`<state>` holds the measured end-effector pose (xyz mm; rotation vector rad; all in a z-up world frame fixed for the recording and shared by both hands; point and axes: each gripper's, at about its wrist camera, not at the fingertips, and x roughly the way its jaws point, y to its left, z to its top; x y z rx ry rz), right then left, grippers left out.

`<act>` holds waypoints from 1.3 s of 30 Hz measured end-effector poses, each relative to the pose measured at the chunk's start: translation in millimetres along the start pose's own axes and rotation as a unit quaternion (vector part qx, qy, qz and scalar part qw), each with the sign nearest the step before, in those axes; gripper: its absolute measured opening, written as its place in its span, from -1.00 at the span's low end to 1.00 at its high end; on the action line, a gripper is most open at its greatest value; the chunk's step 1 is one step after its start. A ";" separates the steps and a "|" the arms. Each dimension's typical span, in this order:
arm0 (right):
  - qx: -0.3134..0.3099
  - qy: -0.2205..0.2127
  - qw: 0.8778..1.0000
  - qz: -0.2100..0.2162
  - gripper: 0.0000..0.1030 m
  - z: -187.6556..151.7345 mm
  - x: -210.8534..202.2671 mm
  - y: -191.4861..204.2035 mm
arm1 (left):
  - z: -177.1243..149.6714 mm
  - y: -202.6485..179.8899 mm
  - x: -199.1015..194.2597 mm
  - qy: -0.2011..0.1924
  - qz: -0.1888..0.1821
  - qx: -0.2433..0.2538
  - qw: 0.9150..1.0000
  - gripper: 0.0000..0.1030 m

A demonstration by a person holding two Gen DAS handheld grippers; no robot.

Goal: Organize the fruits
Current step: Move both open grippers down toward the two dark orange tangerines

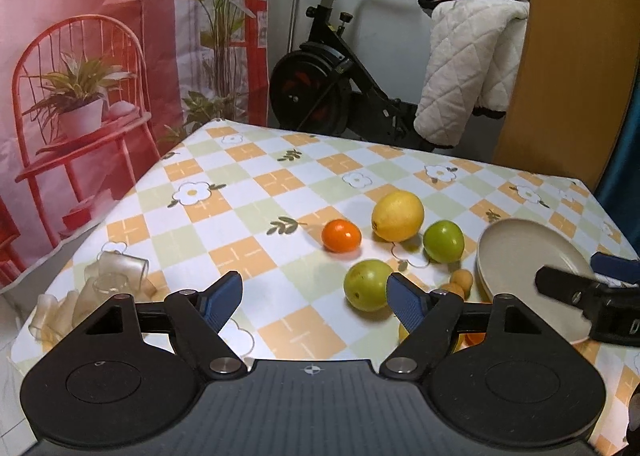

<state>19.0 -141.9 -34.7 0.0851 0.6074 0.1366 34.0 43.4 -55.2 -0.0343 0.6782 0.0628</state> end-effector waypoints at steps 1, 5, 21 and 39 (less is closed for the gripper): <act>-0.002 0.006 1.000 0.005 0.99 -1.8 0.5 -1.0 | -1.9 -0.8 0.2 0.001 -0.001 0.002 1.000 0.58; -0.015 0.020 1.000 0.008 0.99 -8.0 -0.4 0.9 | -10.8 -6.6 2.0 0.014 0.000 0.013 1.000 0.59; -0.104 0.010 0.994 0.035 0.90 -25.6 -29.7 6.2 | -24.3 -17.9 -0.2 0.026 -0.019 0.024 0.999 0.63; -0.054 0.059 0.995 0.056 0.80 -38.9 -24.7 -13.8 | -33.8 -24.6 -5.1 0.030 -0.030 0.034 0.999 0.61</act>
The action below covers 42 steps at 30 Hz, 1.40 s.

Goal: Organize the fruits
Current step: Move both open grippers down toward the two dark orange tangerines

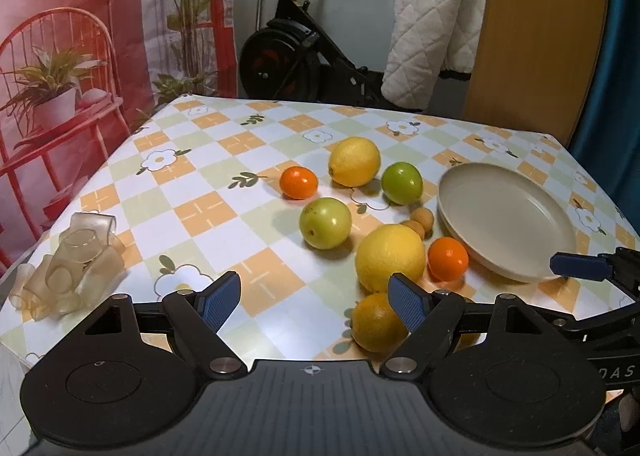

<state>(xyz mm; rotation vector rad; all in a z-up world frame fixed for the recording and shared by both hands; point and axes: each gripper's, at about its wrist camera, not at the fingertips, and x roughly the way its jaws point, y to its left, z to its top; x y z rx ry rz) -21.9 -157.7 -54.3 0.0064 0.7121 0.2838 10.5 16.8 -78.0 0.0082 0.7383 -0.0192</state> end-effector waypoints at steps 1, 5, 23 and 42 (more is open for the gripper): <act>0.000 0.000 1.000 -0.002 0.80 -0.1 -0.3 0.3 | -0.2 -1.2 0.6 0.002 0.000 0.004 1.000 0.61; 0.008 0.010 1.000 -0.005 0.82 0.1 0.5 -1.4 | -3.3 -1.8 1.3 0.012 -0.002 0.009 1.000 0.61; -0.001 0.017 1.000 -0.010 0.91 -3.3 3.6 2.3 | -8.4 -6.2 5.4 0.026 -0.004 0.021 0.999 0.61; -0.037 0.019 0.999 0.018 0.30 -9.3 8.1 13.2 | -9.2 -2.3 9.1 0.023 -0.003 0.015 1.000 0.44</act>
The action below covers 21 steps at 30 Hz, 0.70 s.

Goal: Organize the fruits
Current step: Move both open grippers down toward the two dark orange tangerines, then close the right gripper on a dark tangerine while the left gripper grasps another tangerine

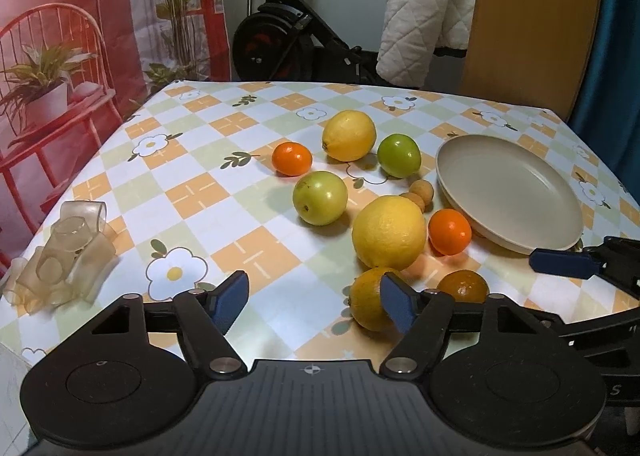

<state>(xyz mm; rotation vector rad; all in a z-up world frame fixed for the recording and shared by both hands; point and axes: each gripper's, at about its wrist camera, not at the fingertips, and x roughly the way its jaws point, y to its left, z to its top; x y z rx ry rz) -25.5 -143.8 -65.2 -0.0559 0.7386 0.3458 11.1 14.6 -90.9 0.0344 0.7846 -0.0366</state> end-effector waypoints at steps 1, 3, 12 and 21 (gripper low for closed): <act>0.000 0.001 1.000 0.002 0.25 0.0 0.5 0.4 | 0.0 -0.5 0.0 0.000 -0.003 0.001 1.000 0.43; -0.001 0.003 1.000 0.006 0.20 -0.5 0.9 1.4 | -0.4 -1.1 0.2 -0.001 -0.010 0.002 1.000 0.40; -0.001 0.007 1.000 0.018 0.01 -1.2 5.4 3.6 | -2.2 -2.2 3.4 0.001 -0.047 0.003 0.999 0.20; -0.012 0.007 1.000 0.019 -0.08 -2.7 12.0 8.4 | -1.3 -1.8 10.8 0.005 -0.087 0.006 0.996 0.17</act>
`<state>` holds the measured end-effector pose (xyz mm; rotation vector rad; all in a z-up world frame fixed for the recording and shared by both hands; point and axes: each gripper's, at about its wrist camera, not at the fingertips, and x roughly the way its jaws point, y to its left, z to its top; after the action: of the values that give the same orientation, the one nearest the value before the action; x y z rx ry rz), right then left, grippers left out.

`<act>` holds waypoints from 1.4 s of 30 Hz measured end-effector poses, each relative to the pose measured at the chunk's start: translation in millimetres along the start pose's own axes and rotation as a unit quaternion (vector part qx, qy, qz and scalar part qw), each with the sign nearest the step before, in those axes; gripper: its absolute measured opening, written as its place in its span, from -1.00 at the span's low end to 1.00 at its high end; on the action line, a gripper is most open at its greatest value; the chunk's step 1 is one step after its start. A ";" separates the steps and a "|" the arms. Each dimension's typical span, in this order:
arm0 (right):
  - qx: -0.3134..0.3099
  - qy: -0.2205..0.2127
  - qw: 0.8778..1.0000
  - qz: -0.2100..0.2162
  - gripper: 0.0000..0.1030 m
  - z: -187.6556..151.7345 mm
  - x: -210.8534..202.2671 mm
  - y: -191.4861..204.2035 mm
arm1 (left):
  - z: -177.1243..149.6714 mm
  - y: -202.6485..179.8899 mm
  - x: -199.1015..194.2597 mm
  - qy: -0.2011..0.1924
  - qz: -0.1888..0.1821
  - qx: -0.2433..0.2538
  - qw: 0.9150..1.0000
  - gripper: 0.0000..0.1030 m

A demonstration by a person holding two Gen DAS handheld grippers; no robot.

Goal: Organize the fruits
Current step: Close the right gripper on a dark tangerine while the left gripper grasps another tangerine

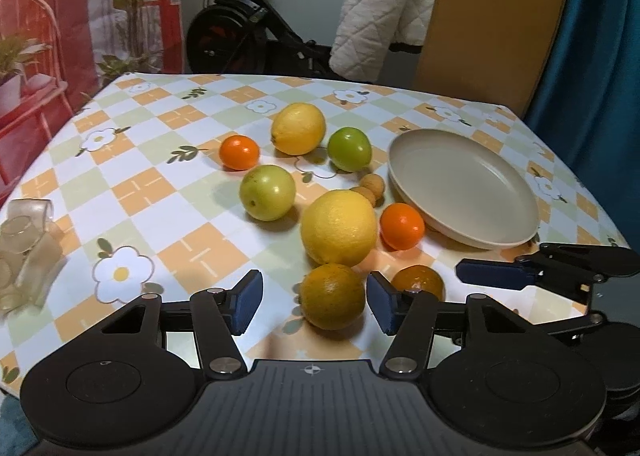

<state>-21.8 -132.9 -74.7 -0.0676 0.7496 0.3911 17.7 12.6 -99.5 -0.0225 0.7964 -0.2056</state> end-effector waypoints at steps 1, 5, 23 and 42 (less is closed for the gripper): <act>0.000 0.001 1.000 0.000 -0.10 -0.4 0.9 0.2 | 0.4 0.2 1.5 0.000 -0.005 0.001 1.000 0.17; -0.006 0.004 1.000 -0.001 -0.12 -0.3 4.7 1.1 | 1.4 2.7 6.8 0.003 -0.018 -0.002 1.000 0.17; 0.004 0.002 1.000 0.011 -0.20 0.4 18.2 -0.9 | -1.3 4.5 20.8 0.019 -0.040 -0.003 0.999 -0.15; 0.028 0.003 1.000 0.008 -0.20 -1.4 23.8 -6.6 | -3.1 1.5 28.1 0.023 -0.020 0.003 1.000 -0.10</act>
<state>-4.4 -131.6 -92.2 -0.0113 0.7660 0.3845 34.9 8.8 -121.7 -0.0282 0.8417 -0.2477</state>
